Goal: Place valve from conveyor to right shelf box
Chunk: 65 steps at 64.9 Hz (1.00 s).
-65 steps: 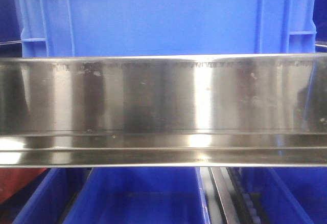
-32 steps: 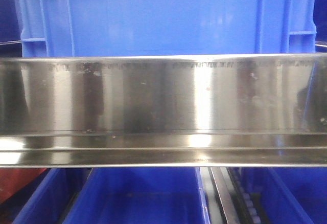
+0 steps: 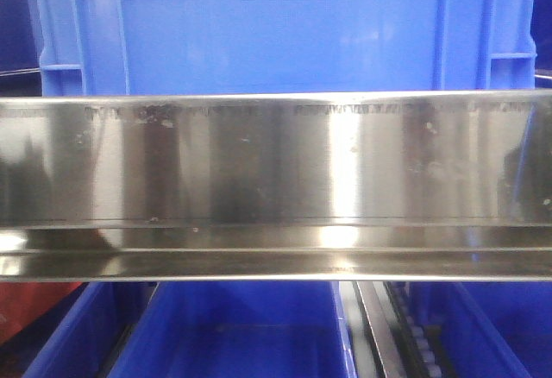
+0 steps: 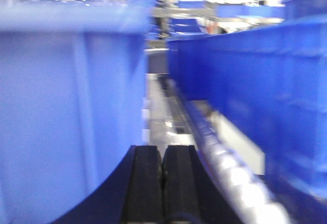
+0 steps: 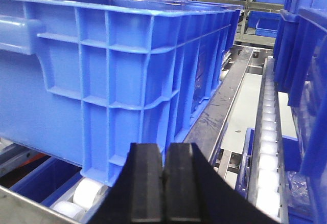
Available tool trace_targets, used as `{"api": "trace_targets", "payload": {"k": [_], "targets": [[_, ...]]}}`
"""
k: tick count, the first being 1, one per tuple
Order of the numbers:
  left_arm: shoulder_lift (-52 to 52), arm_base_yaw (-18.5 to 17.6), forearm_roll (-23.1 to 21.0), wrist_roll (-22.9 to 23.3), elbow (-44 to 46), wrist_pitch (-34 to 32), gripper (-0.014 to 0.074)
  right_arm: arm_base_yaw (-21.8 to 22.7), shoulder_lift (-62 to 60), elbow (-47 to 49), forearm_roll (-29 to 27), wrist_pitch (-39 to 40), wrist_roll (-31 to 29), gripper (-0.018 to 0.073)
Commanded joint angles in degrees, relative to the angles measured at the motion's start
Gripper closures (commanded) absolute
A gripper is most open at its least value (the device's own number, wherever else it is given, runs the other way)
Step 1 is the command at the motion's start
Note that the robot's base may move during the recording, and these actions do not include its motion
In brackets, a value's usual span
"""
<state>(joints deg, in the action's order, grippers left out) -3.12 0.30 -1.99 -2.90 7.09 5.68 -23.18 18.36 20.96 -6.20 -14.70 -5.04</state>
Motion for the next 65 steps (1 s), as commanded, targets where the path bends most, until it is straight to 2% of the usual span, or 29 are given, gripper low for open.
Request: {"api": "trace_targets", "payload": {"k": [1, 11, 14, 18, 65], "targets": [[1.94, 1.53, 0.15, 0.43, -3.33, -3.51, 0.0708, 0.24, -0.38, -0.12, 0.41, 1.43, -0.38, 0.0715], [3.12, 2.45, -0.11, 0.43, -7.09, -7.65, 0.0708, 0.24, -0.38, -0.12, 0.41, 1.43, -0.38, 0.0715], [3.12, 2.45, -0.12, 0.43, -7.09, -4.70, 0.0708, 0.24, -0.38, -0.12, 0.41, 1.43, -0.38, 0.0715], [3.12, 2.35, -0.12, 0.43, -7.09, -4.16, 0.0708, 0.24, -0.38, -0.12, 0.41, 1.76, -0.38, 0.0715], [3.12, 2.35, -0.12, 0.43, -7.09, -5.31, 0.0708, 0.24, -0.38, -0.12, 0.41, 1.88, -0.38, 0.0715]]}}
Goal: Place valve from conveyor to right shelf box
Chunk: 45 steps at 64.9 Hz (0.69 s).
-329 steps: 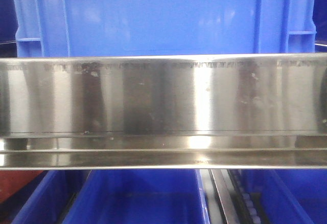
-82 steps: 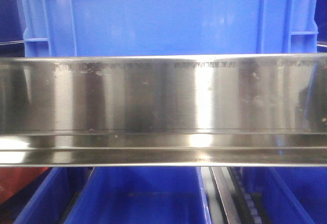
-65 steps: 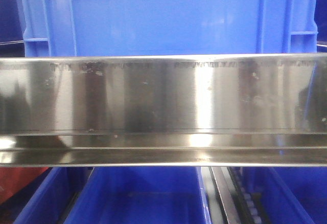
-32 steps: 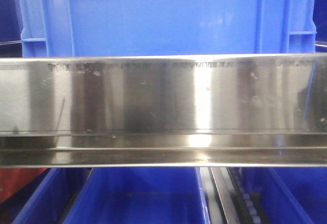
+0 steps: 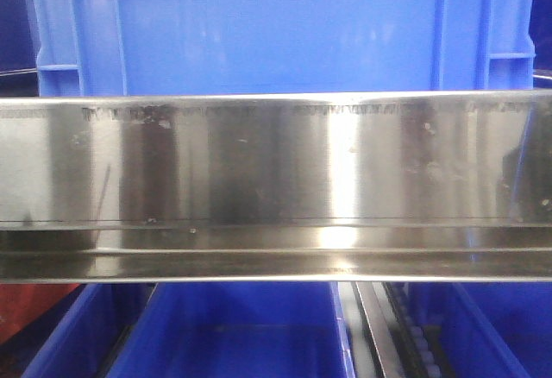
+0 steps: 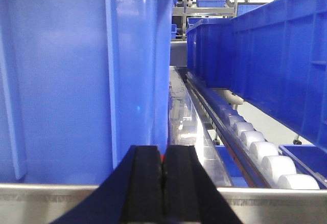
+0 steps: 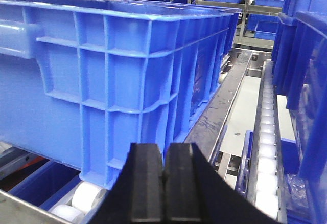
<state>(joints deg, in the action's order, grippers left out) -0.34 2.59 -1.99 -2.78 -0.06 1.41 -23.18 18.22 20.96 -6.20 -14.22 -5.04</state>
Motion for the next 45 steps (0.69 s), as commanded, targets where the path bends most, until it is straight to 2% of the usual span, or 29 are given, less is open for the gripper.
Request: {"api": "trace_targets", "payload": {"k": [1, 26, 45], "targets": [[0.34, 0.06, -0.12, 0.31, 0.06, -1.04, 0.0708, 0.24, -0.25, -0.12, 0.41, 1.41, -0.38, 0.0715], [0.34, 0.06, -0.12, 0.31, 0.06, -1.04, 0.0708, 1.11, -0.25, -0.21, 0.86, 1.85, -0.38, 0.0715], [0.34, 0.06, -0.12, 0.31, 0.06, -1.04, 0.0708, 13.40, -4.96, -4.44, -2.09, 2.25, -0.38, 0.0715]]}}
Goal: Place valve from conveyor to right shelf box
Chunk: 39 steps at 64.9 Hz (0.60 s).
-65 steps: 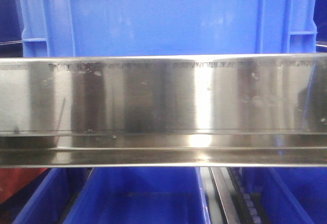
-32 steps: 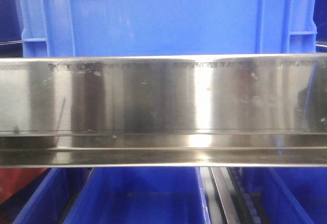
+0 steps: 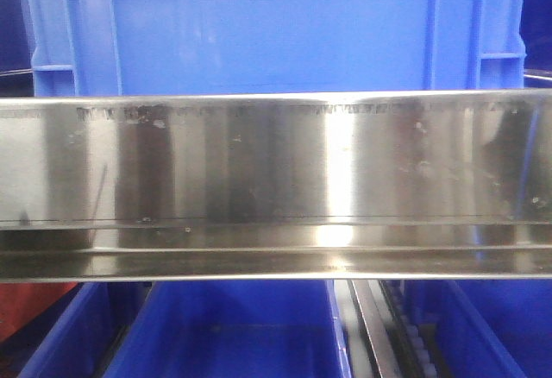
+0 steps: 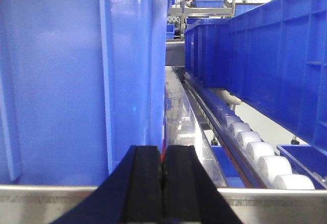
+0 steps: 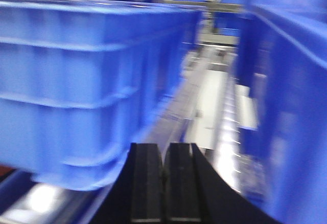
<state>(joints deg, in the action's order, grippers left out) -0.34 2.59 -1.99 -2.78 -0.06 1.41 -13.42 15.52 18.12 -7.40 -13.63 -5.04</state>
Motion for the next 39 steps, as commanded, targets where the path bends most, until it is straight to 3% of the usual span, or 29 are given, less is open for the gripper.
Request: {"api": "trace_targets", "payload": {"k": [1, 19, 39], "targets": [[0.34, 0.06, -0.12, 0.31, 0.06, -1.04, 0.0708, 4.28, -2.76, -1.96, -0.88, 1.65, -0.38, 0.0715], [0.34, 0.06, -0.12, 0.31, 0.06, -1.04, 0.0708, 12.26, -11.68, -11.23, -1.37, 4.73, -0.38, 0.0715], [0.34, 0.06, -0.12, 0.31, 0.06, -1.04, 0.0708, 13.39, -15.52, -18.12, -0.40, 9.91, -0.38, 0.0715]]}}
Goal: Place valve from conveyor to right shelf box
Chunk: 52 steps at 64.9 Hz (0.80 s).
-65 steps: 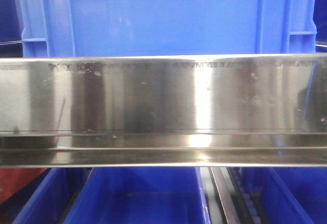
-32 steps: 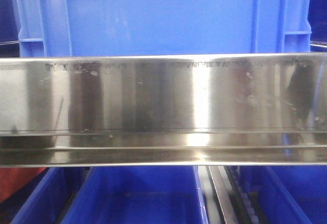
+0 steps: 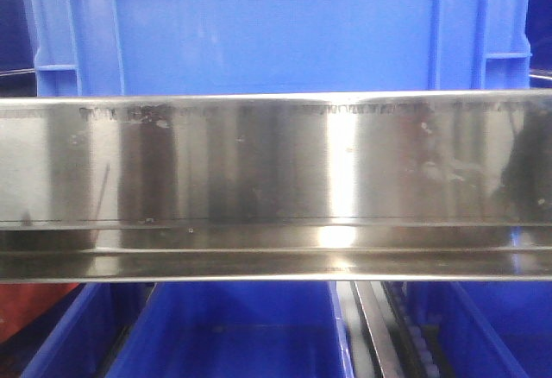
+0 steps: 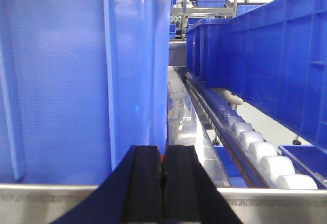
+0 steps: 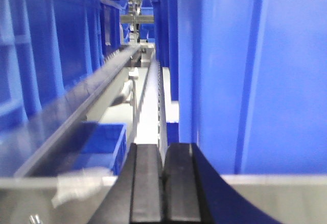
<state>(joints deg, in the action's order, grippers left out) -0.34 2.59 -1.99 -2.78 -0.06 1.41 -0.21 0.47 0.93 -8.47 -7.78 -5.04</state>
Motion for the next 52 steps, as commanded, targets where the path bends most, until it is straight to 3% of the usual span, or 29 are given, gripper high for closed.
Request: {"api": "trace_targets", "payload": {"k": [1, 52], "targets": [[0.34, 0.06, -0.12, 0.31, 0.06, -1.04, 0.0708, 0.19, -0.47, -0.93, 0.67, 4.61, -0.38, 0.0715], [0.34, 0.06, -0.12, 0.31, 0.06, -1.04, 0.0708, 0.19, -0.47, -0.93, 0.82, 3.78, -0.38, 0.0715]]}}
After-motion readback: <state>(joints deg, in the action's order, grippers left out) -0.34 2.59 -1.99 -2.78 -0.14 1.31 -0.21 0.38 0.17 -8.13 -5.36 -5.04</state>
